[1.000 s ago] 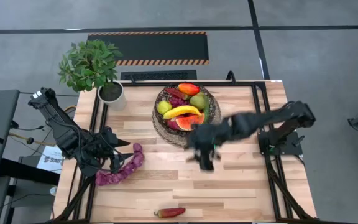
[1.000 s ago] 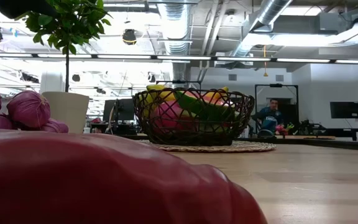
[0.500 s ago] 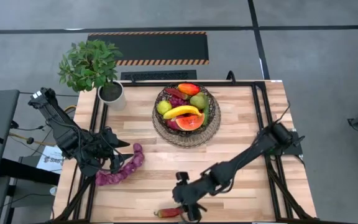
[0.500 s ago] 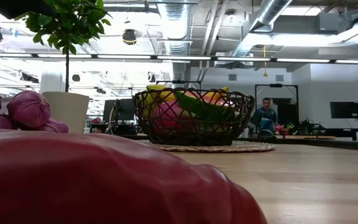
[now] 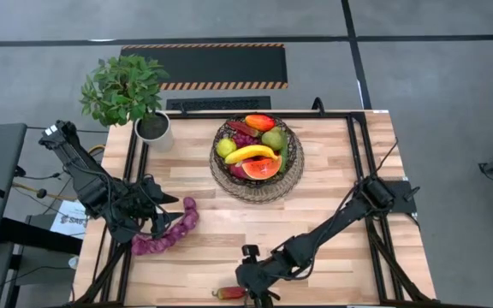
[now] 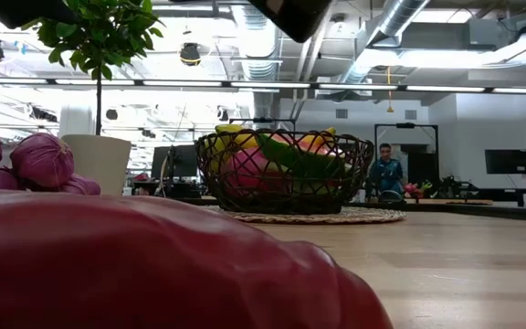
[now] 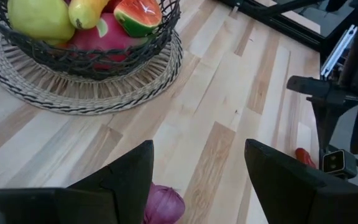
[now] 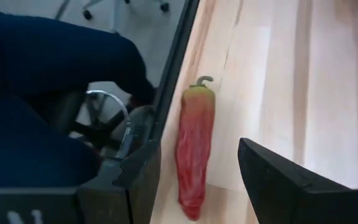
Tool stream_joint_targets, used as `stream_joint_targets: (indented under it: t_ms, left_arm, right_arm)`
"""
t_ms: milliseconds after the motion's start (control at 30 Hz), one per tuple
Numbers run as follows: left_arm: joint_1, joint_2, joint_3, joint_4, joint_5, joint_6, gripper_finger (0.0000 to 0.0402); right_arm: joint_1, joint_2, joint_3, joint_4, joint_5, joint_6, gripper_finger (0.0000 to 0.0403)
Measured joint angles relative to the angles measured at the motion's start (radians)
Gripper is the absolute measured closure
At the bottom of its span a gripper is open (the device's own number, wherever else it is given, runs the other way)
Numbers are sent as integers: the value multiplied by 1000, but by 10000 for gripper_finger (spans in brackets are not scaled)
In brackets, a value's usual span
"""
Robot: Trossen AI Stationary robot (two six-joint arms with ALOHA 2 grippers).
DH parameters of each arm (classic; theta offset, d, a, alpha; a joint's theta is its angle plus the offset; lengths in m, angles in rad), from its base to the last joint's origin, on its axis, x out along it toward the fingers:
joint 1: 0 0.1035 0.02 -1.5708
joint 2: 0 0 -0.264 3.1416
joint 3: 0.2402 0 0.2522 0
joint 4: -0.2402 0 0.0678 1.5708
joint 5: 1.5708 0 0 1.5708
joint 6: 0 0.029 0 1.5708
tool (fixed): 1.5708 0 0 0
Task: Build produce basket
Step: Put the red chili pepper into the basket
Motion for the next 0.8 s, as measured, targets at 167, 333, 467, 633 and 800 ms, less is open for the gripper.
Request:
stream_joint_targets:
  t_ms: [167,333,467,633,800]
  left_arm:
    - [0,0,0,0,-6,1,164]
    - [0,0,0,0,-7,2,164]
    - [0,0,0,0,-7,3,164]
    - [0,0,0,-1,-3,2,164]
    - [0,0,0,-1,-1,3,164]
  right_arm:
    - [24,1,0,10,87,-34,168]
    - [35,45,-4,59,101,-47,168]
    - [35,83,0,123,98,-52,168]
    - [28,119,-3,148,84,-49,168]
    - [28,135,-2,137,84,-52,168]
